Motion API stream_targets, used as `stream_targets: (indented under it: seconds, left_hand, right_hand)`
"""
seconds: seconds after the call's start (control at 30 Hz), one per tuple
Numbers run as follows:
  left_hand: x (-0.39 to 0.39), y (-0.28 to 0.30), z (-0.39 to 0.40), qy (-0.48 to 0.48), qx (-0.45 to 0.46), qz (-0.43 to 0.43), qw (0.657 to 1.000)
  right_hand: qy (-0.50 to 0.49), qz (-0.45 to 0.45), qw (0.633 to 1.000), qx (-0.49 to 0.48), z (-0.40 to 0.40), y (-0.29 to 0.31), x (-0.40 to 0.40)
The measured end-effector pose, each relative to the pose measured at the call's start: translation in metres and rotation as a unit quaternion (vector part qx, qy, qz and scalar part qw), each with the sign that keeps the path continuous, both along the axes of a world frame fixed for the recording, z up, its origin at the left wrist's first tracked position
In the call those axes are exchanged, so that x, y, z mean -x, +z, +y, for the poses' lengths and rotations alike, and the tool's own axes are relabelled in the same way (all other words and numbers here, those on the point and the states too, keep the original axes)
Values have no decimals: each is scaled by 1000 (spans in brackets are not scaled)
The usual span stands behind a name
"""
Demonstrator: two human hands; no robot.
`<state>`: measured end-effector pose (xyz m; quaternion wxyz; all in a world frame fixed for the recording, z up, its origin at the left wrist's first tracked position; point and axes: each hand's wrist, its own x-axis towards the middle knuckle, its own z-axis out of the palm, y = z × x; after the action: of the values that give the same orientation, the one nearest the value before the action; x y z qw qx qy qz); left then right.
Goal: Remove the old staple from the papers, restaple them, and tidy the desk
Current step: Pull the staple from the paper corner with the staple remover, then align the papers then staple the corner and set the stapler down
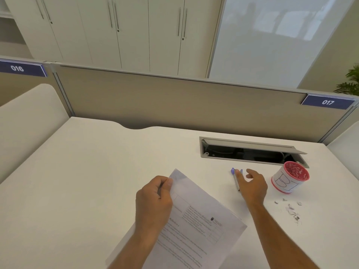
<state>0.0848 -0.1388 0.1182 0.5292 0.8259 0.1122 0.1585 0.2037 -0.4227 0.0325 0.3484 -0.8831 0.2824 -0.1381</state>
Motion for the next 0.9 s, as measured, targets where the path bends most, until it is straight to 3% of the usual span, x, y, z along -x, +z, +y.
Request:
stream_targets:
  seconds: [0.07, 0.17, 0.27, 0.33, 0.37, 0.47, 0.5, 0.67, 0.73, 0.83, 0.9]
  left_hand:
    - [1, 0, 1, 2, 1, -6, 1000]
    - [2, 2, 3, 7, 4, -14, 1000]
    - [4, 4, 3, 9, 8, -18, 1000]
    - [7, 7, 2, 9, 15, -26, 1000]
    - [8, 8, 2, 9, 19, -28, 999]
    - [13, 12, 2, 7, 23, -30, 999]
    - [14, 14, 3, 6, 26, -30, 999]
    - [17, 20, 7, 8, 45, -16, 999]
    - [25, 19, 2, 6, 10, -72, 997]
    - [52, 27, -20, -99, 8, -144, 985]
    - [69, 33, -35, -193, 43, -112, 974]
  right_hand:
    - [-5, -78, 983, -165, 15, 17, 22]
    - [57, -124, 859, -493, 37, 41, 77]
    - [159, -91, 740, -648, 53, 40, 135]
    - [210, -82, 698, -680, 66, 41, 165]
    - [219, -85, 706, -669, 72, 43, 175]
    - [181, -88, 784, -587, 84, 57, 187]
    - [173, -89, 795, -575, 87, 64, 189]
    - [140, -114, 834, -521, 97, 100, 195]
    - [117, -133, 842, -510, 103, 112, 193]
    - [116, -173, 836, -507, 117, 131, 192]
    - [148, -201, 834, -493, 129, 143, 193]
